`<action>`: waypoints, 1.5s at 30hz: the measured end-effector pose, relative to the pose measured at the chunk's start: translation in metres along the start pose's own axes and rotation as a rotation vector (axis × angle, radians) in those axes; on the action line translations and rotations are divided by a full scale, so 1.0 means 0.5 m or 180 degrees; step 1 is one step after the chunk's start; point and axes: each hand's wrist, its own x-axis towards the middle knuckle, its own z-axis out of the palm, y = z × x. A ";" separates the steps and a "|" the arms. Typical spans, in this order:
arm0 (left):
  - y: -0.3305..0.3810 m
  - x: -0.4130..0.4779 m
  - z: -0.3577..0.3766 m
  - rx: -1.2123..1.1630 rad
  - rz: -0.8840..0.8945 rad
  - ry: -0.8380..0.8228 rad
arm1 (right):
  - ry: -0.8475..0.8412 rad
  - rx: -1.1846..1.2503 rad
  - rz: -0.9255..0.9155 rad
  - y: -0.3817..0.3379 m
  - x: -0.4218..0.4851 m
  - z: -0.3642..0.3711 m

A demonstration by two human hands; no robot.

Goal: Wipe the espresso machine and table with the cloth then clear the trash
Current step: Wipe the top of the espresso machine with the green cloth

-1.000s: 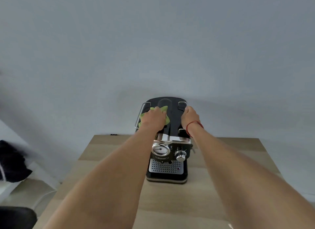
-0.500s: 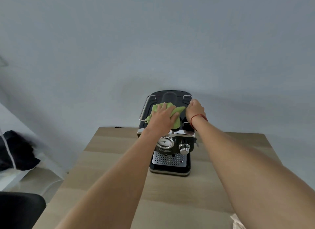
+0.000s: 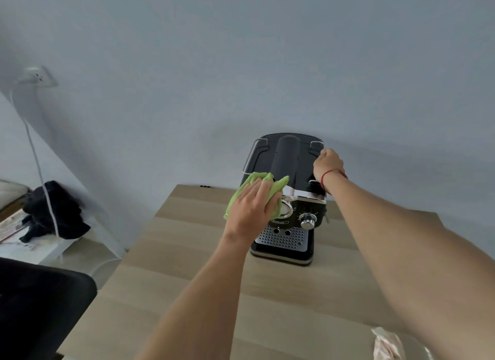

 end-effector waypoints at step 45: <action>-0.007 0.280 0.077 0.0309 -0.2349 -0.2737 | 0.0099 0.0140 -0.0037 0.024 0.001 0.016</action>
